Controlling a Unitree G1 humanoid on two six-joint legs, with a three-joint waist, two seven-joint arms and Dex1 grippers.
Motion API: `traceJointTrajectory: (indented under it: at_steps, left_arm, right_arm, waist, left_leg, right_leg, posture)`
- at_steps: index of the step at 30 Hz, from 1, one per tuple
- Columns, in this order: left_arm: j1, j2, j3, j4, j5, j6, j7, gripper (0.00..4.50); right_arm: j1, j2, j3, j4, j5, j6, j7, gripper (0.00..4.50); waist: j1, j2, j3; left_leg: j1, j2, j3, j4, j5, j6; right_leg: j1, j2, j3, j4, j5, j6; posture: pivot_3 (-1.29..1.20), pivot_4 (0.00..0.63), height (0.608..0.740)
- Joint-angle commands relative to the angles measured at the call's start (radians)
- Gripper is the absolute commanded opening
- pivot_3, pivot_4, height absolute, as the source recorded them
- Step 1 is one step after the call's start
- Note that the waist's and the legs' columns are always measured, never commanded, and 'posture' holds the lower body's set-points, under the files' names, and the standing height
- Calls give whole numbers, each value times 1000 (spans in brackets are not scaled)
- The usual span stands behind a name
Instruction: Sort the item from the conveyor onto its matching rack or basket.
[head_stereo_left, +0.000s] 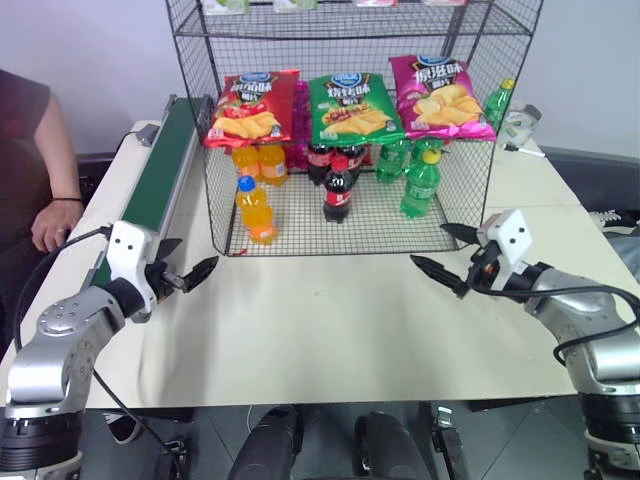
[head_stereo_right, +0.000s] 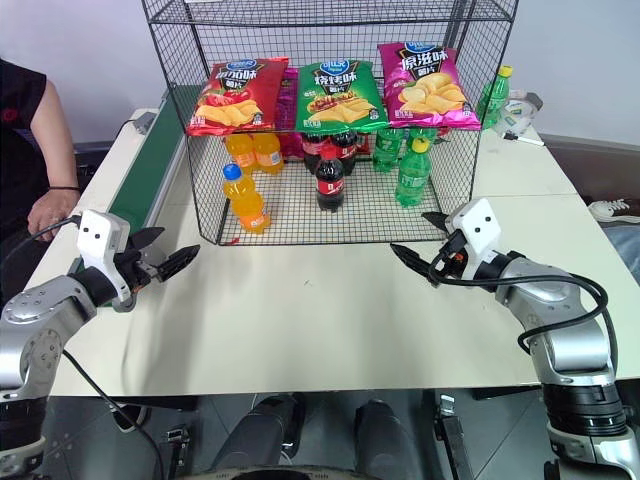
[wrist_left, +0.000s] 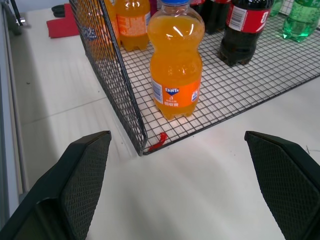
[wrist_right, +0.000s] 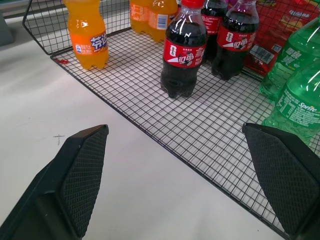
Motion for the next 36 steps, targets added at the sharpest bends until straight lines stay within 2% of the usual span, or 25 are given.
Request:
traceJointTrajectory:
  at_steps: [1,15,36]
  left_arm:
    - [23,10,31,-60,-9,-13,-4,4481]
    - [64,22,64,-81,-5,-7,13,4481]
    - [49,-25,54,-11,39,-88,46,4481]
  right_arm:
    - [5,4,-6,-29,3,-24,5,4500]
    - [17,24,8,-27,-6,-47,-6,4500]
    - [-32,69,47,16,-47,-92,-29,4500]
  waist:
    - [0,0,0]
    - [0,0,0]
    - [0,0,0]
  left_leg:
    - [0,0,0,0,0,0]
    - [0,0,0,0,0,0]
    - [0,0,0,-1,0,0]
  right_leg:
    - [0,0,0,0,0,0]
    - [0,0,0,-1,0,0]
    - [0,0,0,-1,0,0]
  posture:
    - [0,150,740]
    - [0,150,740]
    - [0,150,740]
